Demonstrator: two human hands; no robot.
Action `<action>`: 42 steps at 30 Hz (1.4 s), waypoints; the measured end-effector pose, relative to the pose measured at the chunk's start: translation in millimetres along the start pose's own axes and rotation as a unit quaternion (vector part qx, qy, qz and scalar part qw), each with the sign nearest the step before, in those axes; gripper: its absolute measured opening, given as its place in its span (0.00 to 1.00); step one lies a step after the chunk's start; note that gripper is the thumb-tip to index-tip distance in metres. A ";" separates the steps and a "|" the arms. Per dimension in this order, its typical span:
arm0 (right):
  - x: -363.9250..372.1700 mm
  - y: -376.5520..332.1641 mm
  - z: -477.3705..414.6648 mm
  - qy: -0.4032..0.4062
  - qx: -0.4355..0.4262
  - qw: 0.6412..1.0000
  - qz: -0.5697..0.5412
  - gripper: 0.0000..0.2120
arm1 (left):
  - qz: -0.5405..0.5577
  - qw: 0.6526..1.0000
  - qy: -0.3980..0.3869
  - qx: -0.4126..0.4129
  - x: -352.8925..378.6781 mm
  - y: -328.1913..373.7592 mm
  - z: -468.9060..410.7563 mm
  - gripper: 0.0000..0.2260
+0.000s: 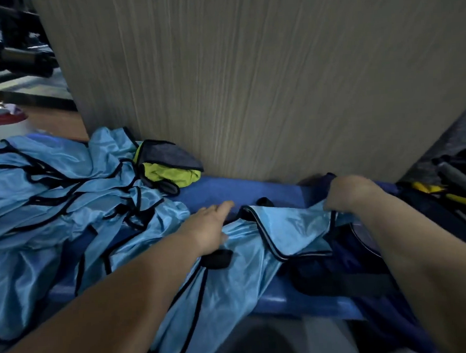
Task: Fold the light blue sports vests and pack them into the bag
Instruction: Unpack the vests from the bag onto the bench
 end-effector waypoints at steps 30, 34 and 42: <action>101.7 -59.4 84.6 -0.013 -0.083 0.991 -0.101 0.43 | -0.141 0.977 -0.092 -0.133 -2.6 -13.2 56.8 0.26; 89.3 -46.1 75.5 0.001 -0.092 0.991 -0.100 0.25 | -0.124 0.980 -0.090 -0.126 -3.3 -12.2 69.6 0.21; 24.3 14.8 76.5 0.091 -0.063 0.986 -0.124 0.05 | -0.097 0.985 -0.029 -0.140 -10.6 -26.4 69.1 0.08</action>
Point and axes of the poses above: each hand's wrist, its own z-axis away from the middle knuckle, its own x-axis out of the palm, y = z × x, the point moved 5 cm from there along -z, towards the middle knuckle, and after that the axes turned 15 degrees about -x, right-handed, at the moved point
